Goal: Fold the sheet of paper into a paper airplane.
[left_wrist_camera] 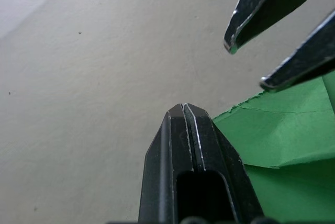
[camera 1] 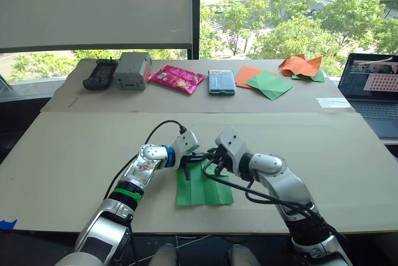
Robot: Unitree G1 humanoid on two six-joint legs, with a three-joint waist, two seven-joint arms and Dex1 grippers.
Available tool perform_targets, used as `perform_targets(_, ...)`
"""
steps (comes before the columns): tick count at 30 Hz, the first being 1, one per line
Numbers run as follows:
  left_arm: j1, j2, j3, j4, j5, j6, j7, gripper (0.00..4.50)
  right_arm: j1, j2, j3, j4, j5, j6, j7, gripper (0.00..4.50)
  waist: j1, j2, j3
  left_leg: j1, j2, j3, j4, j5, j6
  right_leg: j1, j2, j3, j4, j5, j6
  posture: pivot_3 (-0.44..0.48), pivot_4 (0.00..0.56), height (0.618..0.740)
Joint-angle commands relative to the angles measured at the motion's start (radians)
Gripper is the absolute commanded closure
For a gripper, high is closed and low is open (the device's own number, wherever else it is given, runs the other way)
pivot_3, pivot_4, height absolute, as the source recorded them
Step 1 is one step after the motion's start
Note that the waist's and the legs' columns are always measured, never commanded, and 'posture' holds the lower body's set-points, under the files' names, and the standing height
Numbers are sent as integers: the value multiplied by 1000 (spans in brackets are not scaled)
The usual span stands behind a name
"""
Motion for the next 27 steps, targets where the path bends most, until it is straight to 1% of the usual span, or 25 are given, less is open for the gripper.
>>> perform_targets(1, 36, 1, -22, 19, 27, 29, 2, 4500, -15, 10, 18, 15, -4, -31, -29, 4487, 0, 0, 0, 0, 0, 0, 0, 0, 0, 0, 0, 0, 0, 0, 0, 0, 150, 706)
perform_targets(9, 41, 7, -21, 2, 29, 23, 4, 4500, -26, 12, 44, 84, -2, -54, -66, 4487, -1, 0, 0, 0, 0, 0, 0, 0, 0, 0, 0, 0, 0, 0, 0, 0, 150, 706)
perform_targets(18, 51, 23, -39, -8, 58, -25, 9, 4500, -5, 18, 47, 161, 10, -54, -83, 4487, -2, 0, -2, 0, 0, 0, 0, 0, 0, 0, 0, 0, 0, 0, 0, 0, 150, 706)
perform_targets(24, 57, 27, -37, -7, 69, -42, 9, 4500, 20, -1, 62, 155, 3, -50, -80, 4487, -3, 1, -3, 1, 0, 0, 0, 0, 0, 0, 0, 0, 0, -1, 0, 0, 150, 706)
perform_targets(27, 63, 30, -41, -4, 76, -49, 12, 4500, 48, -21, 71, 123, -3, -37, -80, 4487, -1, 2, -5, 0, 0, 0, 0, 0, 0, 0, 0, 0, 0, -1, 0, 0, 150, 706)
